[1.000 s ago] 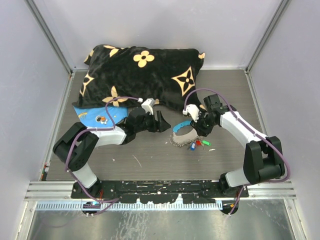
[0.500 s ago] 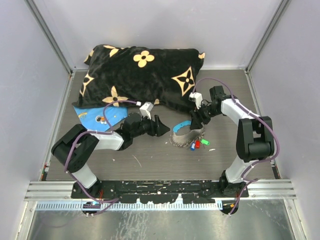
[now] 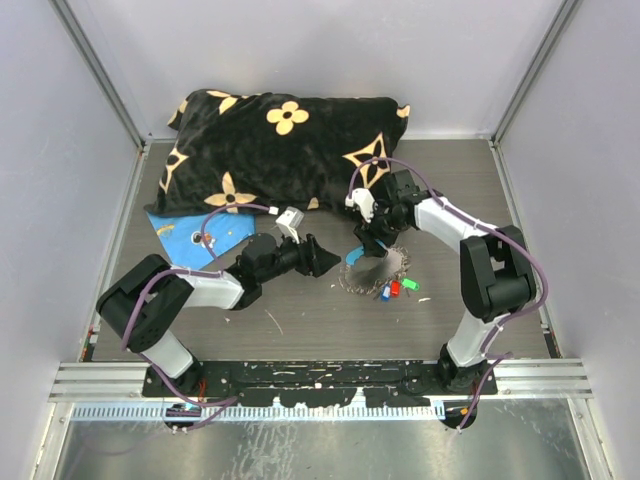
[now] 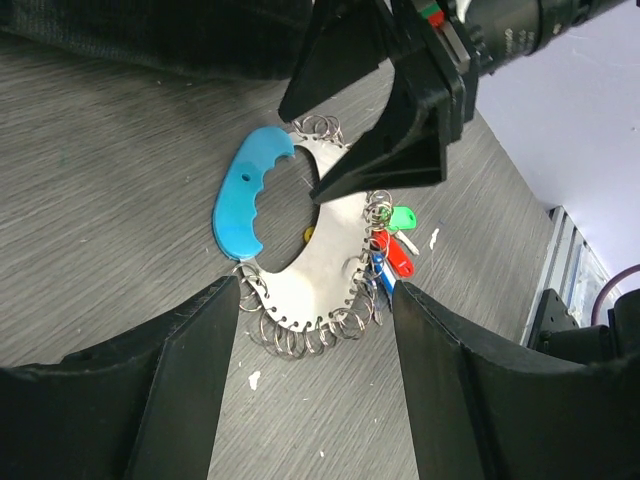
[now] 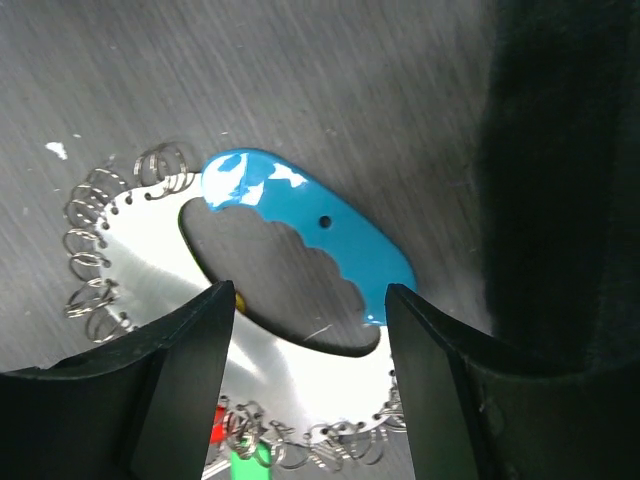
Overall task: Remove the keys from the keyring
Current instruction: Place the keyring at the center of the board, then pick up the keyring from the center of the board, then pick up the key from the keyring.
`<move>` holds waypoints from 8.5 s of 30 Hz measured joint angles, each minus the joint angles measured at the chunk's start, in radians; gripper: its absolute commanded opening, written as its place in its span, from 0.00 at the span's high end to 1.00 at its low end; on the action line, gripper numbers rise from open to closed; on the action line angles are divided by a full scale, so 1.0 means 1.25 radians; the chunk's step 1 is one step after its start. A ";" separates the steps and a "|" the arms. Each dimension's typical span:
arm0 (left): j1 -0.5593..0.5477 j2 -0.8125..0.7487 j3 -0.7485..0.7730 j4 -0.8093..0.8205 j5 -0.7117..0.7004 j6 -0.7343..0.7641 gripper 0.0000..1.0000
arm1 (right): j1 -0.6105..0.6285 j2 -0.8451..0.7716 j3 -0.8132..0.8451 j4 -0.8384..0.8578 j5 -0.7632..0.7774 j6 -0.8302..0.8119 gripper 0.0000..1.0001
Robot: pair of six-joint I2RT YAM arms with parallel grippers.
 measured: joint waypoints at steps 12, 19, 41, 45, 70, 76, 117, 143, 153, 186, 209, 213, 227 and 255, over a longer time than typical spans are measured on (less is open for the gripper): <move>0.000 0.000 -0.011 0.025 -0.006 0.000 0.36 | -0.038 0.108 0.132 -0.105 -0.056 -0.201 0.22; 0.000 0.000 -0.015 0.042 -0.006 0.000 0.36 | -0.050 0.162 0.177 -0.149 -0.064 -0.279 0.24; 0.000 0.000 -0.029 0.083 -0.011 -0.003 0.36 | -0.018 0.120 0.152 -0.172 -0.151 -0.398 0.39; 0.000 0.000 -0.032 0.087 -0.013 -0.003 0.36 | -0.035 0.081 0.130 -0.162 -0.125 -0.365 0.42; 0.000 0.000 -0.034 0.096 -0.012 -0.006 0.36 | -0.037 0.024 0.013 0.005 0.177 0.075 0.63; 0.000 0.000 -0.034 0.096 -0.012 -0.006 0.36 | -0.029 0.051 0.013 0.019 0.201 0.097 0.60; 0.000 0.001 -0.034 0.102 -0.012 -0.007 0.36 | -0.020 0.072 0.013 0.025 0.215 0.103 0.88; 0.000 0.035 -0.034 0.170 0.016 -0.006 0.29 | -0.020 -0.132 -0.043 0.023 0.021 0.031 0.94; 0.000 0.157 -0.038 0.336 0.059 -0.022 0.25 | -0.020 -0.208 -0.085 0.037 -0.076 -0.009 0.95; -0.064 0.180 0.126 0.005 0.022 0.006 0.69 | -0.007 -0.232 -0.087 0.039 -0.173 -0.022 0.95; -0.068 0.174 0.047 0.187 0.076 0.046 1.00 | 0.006 -0.231 -0.065 -0.005 -0.229 -0.023 0.66; -0.068 0.128 0.041 0.161 0.094 0.080 1.00 | -0.020 -0.235 -0.041 -0.031 -0.294 -0.017 0.58; -0.068 -0.165 0.268 -0.584 0.056 0.198 1.00 | -0.214 -0.429 -0.021 -0.073 -0.561 0.039 0.43; -0.107 0.117 1.044 -1.931 -0.222 0.317 1.00 | -0.055 -0.458 -0.281 0.153 -0.592 0.002 0.27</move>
